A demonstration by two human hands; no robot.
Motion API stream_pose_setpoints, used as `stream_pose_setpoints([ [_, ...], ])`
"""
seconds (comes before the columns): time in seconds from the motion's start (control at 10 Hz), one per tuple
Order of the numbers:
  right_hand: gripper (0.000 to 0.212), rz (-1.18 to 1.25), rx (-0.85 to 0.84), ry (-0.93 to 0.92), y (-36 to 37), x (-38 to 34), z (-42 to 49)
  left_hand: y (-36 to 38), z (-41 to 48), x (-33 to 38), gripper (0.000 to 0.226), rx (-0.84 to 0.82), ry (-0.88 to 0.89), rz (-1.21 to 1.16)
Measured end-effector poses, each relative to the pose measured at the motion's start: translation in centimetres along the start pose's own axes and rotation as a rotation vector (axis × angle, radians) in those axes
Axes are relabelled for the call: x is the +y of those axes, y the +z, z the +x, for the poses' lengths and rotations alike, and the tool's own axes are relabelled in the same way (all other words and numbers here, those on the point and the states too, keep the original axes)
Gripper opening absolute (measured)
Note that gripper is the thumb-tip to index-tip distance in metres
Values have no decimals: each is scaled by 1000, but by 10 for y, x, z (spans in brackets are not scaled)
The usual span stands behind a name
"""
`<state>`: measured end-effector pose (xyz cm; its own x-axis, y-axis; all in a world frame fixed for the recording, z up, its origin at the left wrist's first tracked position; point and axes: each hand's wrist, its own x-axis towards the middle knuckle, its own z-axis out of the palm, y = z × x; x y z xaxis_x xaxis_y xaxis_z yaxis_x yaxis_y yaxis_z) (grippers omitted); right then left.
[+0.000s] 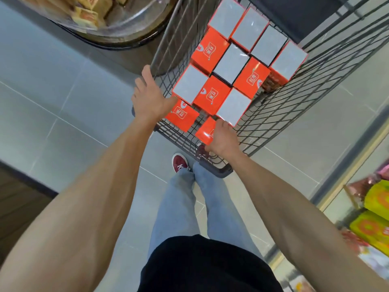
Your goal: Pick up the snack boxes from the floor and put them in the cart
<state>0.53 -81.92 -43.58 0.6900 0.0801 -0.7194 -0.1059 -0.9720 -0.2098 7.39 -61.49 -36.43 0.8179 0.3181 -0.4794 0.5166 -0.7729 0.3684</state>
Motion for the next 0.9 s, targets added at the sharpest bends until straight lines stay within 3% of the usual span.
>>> stream_pose_setpoints([
  [0.5, 92, -19, -69, 14, -1, -1, 6, -8, 2, -4, 95, -75, 14, -30],
  [0.7, 68, 102, -55, 2, -38, 5, -17, -30, -13, -10, 85, -178, -8, 4],
  [0.8, 65, 196, -42, 2, -63, 5, -29, -42, -22, -2, 73, -144, 7, 67],
  [0.9, 63, 312, 17, 21, -86, 8, -44, -50, -31, 24, 66, -71, 134, 138],
])
